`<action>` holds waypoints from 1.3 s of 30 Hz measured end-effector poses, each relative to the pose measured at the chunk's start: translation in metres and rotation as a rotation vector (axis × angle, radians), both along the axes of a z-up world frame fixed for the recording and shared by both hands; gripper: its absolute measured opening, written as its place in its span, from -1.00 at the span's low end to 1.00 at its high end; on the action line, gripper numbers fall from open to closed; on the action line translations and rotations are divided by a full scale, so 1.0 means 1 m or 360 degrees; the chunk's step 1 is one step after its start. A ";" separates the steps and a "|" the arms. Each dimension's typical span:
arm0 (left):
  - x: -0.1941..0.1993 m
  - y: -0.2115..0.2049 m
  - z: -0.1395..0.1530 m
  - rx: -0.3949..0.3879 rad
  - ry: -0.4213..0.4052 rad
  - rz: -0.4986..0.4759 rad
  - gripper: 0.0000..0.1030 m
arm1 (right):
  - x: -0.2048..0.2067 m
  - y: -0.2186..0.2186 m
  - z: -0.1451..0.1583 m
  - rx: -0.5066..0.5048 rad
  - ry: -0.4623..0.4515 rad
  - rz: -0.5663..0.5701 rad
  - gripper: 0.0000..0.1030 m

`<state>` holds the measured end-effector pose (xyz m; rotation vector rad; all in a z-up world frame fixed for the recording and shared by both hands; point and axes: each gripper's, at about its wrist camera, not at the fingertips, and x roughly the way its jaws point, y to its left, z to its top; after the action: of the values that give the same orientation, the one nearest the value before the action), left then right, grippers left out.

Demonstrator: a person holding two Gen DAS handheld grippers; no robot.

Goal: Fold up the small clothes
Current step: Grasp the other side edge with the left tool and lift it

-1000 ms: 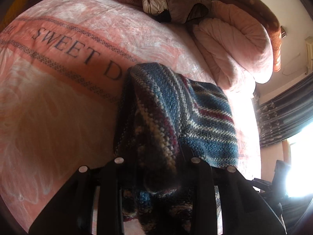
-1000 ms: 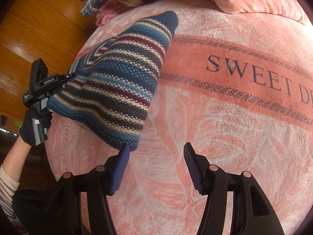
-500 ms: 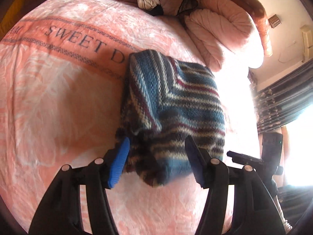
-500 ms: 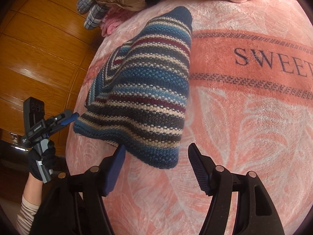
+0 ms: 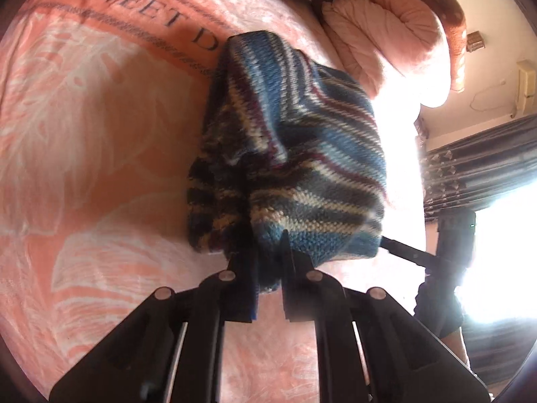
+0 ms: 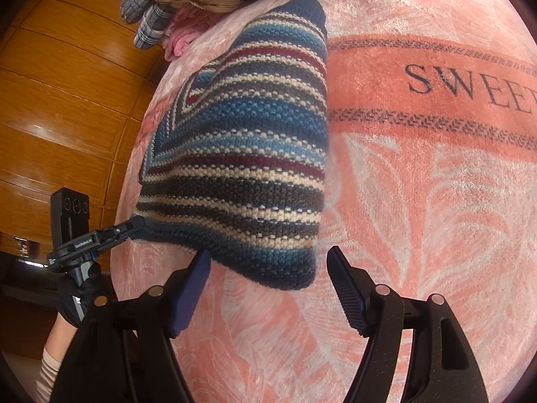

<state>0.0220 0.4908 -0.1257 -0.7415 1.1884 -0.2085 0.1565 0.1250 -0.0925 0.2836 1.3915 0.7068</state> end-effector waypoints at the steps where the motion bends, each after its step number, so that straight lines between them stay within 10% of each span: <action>1: -0.002 0.004 -0.006 -0.0003 0.0010 0.0015 -0.85 | 0.001 0.003 -0.002 -0.0012 0.0006 0.0007 0.42; 4: -0.001 0.009 -0.007 -0.0002 -0.0006 0.0037 -0.85 | 0.005 0.009 -0.015 -0.0047 0.0063 -0.0008 0.42; 8: 0.008 -0.001 0.020 0.0105 -0.0123 -0.0036 -0.85 | 0.007 0.008 -0.026 0.0044 0.0150 -0.0030 -0.30; 13: 0.014 -0.009 0.000 0.0206 -0.0043 -0.0089 -0.84 | -0.003 0.004 -0.032 -0.0037 0.0090 0.0025 -0.51; 21: 0.017 -0.009 -0.007 0.0179 -0.0038 -0.0109 -0.68 | -0.006 0.017 -0.035 -0.0182 0.0039 0.0127 -0.40; 26: 0.013 0.016 0.014 0.0085 -0.0101 -0.0102 -0.17 | -0.001 0.022 -0.007 -0.0163 -0.0070 0.0170 0.29; 30: 0.030 0.033 0.033 0.0086 -0.0198 0.0025 -0.08 | 0.012 0.022 0.003 -0.0127 -0.0102 0.0145 0.29; 36: 0.084 0.016 0.019 0.0113 -0.0108 0.0026 -0.03 | 0.025 0.022 -0.005 -0.0110 -0.0087 0.0112 0.29; 39: 0.102 0.005 0.006 0.0184 -0.0019 0.0006 -0.51 | 0.028 0.022 -0.013 -0.0108 -0.0087 0.0120 0.29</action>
<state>0.1240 0.4954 -0.1194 -0.6406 1.1778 -0.1398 0.1840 0.1471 -0.1054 0.1578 1.3769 0.7230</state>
